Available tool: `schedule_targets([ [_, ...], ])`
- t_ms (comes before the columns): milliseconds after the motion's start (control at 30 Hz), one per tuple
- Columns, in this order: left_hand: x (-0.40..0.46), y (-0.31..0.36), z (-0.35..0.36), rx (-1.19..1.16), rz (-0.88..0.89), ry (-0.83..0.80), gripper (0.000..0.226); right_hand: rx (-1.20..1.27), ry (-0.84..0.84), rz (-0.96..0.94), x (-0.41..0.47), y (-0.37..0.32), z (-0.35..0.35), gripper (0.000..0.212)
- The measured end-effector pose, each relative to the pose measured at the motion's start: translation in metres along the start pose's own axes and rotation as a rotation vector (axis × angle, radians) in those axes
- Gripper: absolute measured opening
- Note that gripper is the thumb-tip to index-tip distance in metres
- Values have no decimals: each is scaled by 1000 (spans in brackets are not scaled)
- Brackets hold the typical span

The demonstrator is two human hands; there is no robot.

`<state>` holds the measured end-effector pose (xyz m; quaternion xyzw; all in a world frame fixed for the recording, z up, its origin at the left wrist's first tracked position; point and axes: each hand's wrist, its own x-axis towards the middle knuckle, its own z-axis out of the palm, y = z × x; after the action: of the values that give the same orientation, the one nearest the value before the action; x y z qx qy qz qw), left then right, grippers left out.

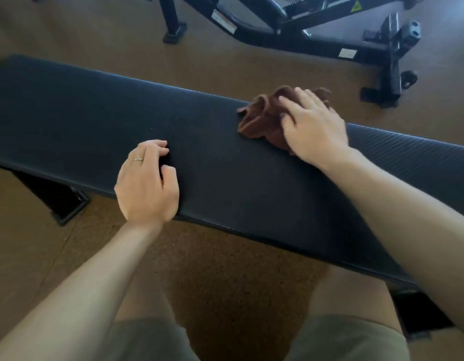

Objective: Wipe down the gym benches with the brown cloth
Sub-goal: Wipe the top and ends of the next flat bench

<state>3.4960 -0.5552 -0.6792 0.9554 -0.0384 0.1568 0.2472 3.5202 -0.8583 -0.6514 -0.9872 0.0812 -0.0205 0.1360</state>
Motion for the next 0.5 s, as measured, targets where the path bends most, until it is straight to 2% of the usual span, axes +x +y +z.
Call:
schedule_targets([
  [100, -1, 0, -1, -10, 23, -5, 30, -17, 4, 200, -20, 25, -10, 51],
  [233, -1, -3, -2, -32, 81, -13, 30, -65, 47, 300, -24, -18, 5, 54],
  [400, 2, -5, -7, -57, 94, -63, 33, -60, -6, 8, -41, -125, 36, 55],
  [500, 2, -8, -8, -72, 108, -83, 32, -75, 23, -56, -93, -141, 43, 52],
])
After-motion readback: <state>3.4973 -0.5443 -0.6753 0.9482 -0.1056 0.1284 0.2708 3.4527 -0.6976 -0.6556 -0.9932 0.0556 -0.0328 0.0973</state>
